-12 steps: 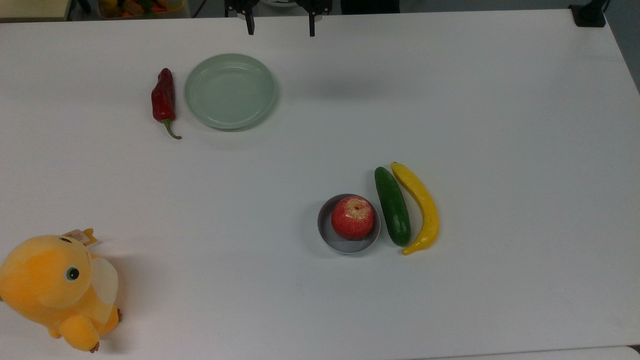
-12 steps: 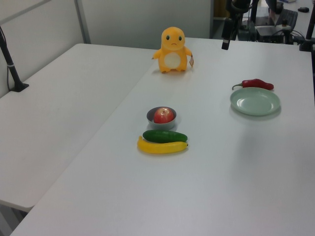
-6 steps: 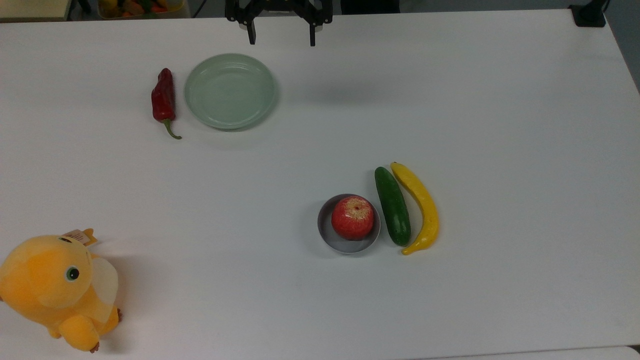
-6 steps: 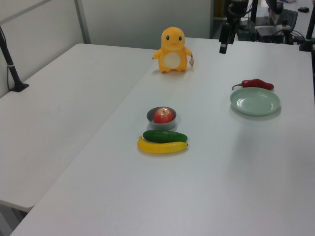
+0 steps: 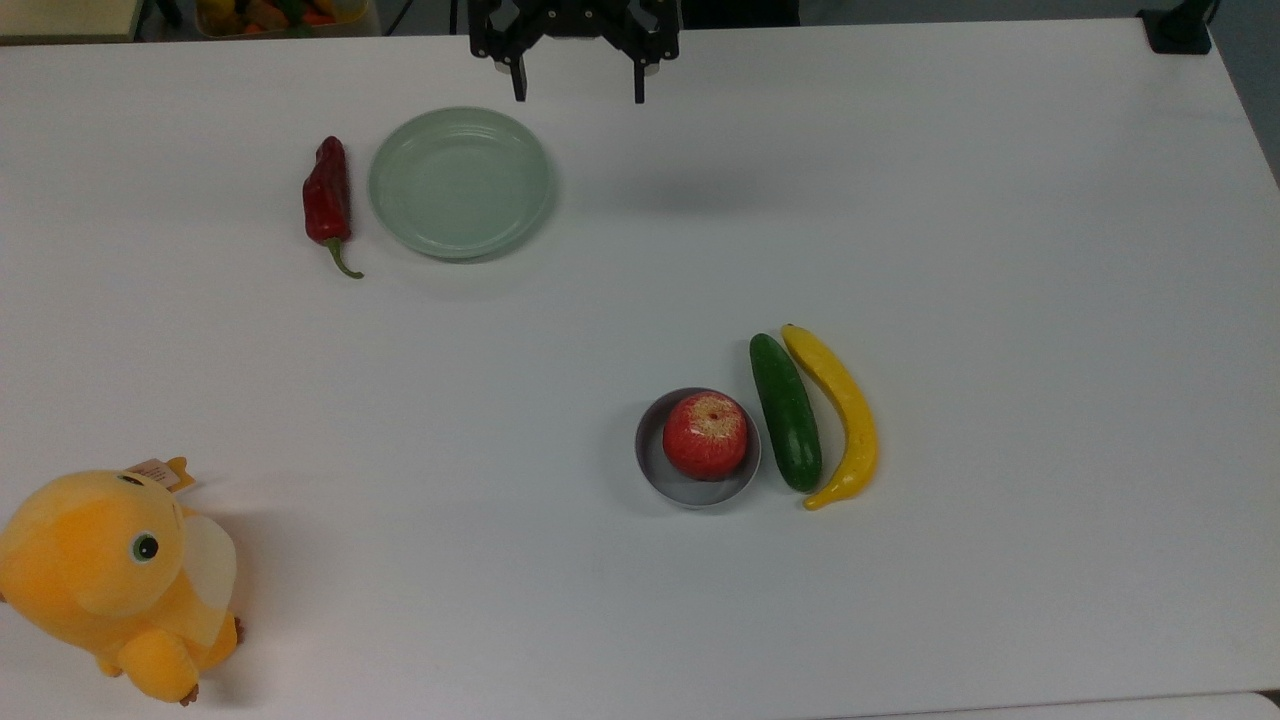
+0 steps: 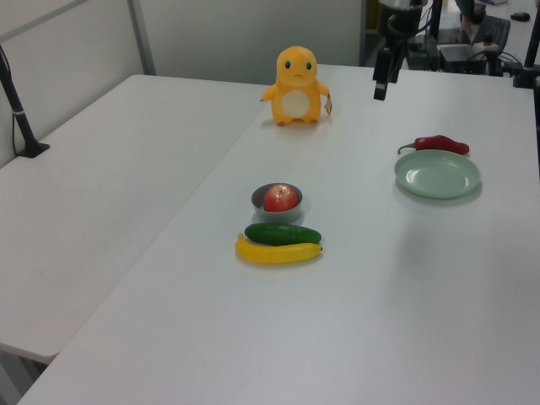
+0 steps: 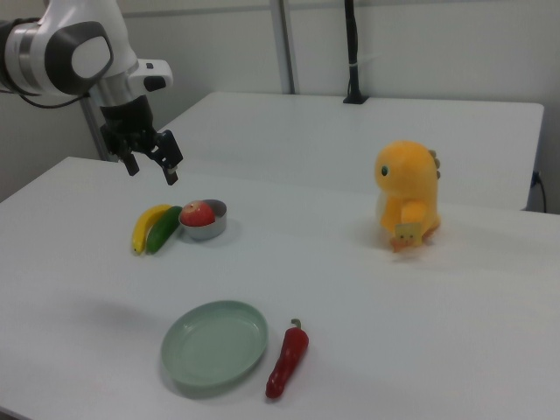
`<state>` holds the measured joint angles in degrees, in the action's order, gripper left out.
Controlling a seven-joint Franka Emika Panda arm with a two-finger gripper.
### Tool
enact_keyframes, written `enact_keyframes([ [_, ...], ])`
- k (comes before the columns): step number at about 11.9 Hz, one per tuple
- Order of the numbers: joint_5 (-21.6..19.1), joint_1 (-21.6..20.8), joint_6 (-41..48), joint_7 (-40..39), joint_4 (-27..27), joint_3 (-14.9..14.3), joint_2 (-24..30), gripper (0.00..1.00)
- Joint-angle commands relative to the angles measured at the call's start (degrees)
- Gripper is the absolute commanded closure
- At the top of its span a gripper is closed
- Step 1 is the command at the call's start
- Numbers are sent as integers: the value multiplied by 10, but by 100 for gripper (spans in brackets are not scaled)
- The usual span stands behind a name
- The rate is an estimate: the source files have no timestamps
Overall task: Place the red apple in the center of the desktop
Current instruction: 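Move the open gripper over the red apple in the grey bowl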
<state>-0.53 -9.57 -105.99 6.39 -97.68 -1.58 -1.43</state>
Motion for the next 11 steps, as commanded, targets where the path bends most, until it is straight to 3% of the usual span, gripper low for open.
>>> enact_keyframes([
  [1, -5, -9, -34, 9, 30, -2, -36, 0],
  [5, -8, -33, -144, 73, 32, 0, -77, 0],
  [11, -6, -51, -269, 77, 56, 1, -164, 0],
])
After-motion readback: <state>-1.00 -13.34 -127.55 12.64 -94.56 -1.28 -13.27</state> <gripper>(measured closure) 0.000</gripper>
